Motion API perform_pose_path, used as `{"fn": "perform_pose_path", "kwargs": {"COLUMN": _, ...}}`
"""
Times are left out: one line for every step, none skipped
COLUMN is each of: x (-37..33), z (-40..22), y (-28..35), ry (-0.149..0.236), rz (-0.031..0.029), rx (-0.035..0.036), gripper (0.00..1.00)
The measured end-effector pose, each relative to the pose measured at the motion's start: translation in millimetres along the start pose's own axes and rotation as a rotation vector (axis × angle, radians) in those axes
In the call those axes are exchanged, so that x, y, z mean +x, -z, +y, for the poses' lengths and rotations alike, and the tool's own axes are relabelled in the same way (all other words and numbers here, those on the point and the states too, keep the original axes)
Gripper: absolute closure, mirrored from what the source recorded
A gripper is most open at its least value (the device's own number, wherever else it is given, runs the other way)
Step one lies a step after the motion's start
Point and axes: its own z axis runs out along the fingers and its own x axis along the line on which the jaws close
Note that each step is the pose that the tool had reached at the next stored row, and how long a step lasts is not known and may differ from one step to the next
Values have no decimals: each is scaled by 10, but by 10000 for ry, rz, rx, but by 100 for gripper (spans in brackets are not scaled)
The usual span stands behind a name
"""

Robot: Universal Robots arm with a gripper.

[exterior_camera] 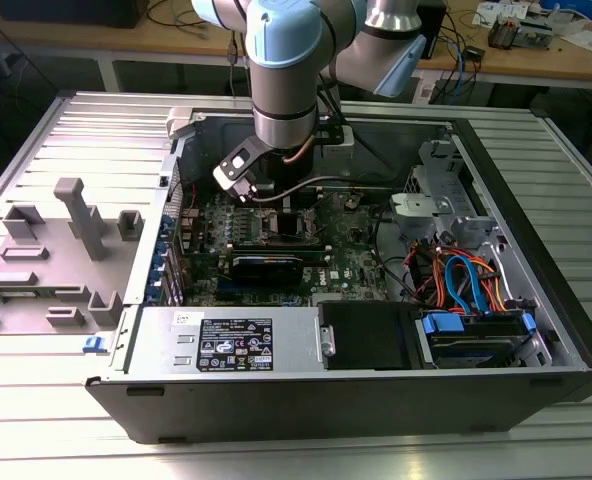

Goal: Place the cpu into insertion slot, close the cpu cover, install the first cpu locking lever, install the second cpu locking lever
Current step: 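Place the cpu into insertion slot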

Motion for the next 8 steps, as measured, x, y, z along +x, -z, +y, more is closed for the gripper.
{"fn": "perform_pose_path", "kwargs": {"x": 0, "z": 0, "y": 0, "ry": 0, "rz": 0, "rx": 0, "gripper": 38}}
{"fn": "perform_pose_path", "kwargs": {"x": 0, "z": 0, "y": 0, "ry": -1, "rz": 1, "rx": 0, "gripper": 38}}
{"fn": "perform_pose_path", "kwargs": {"x": 0, "z": 0, "y": 0, "ry": 0, "rz": 2, "rx": -1, "gripper": 37}}
{"fn": "perform_pose_path", "kwargs": {"x": 0, "z": 0, "y": 0, "ry": -1, "rz": 1, "rx": -1, "gripper": 37}}
{"fn": "perform_pose_path", "kwargs": {"x": 0, "z": 0, "y": 0, "ry": -1, "rz": 1, "rx": -1, "gripper": 31}}
{"fn": "perform_pose_path", "kwargs": {"x": 0, "z": 0, "y": 0, "ry": -1, "rz": 0, "rx": 0, "gripper": 31}}
{"fn": "perform_pose_path", "kwargs": {"x": 0, "z": 0, "y": 0, "ry": -1, "rz": 0, "rx": 0, "gripper": 31}}
{"fn": "perform_pose_path", "kwargs": {"x": 0, "z": 0, "y": 0, "ry": -2, "rz": 0, "rx": -1, "gripper": 31}}
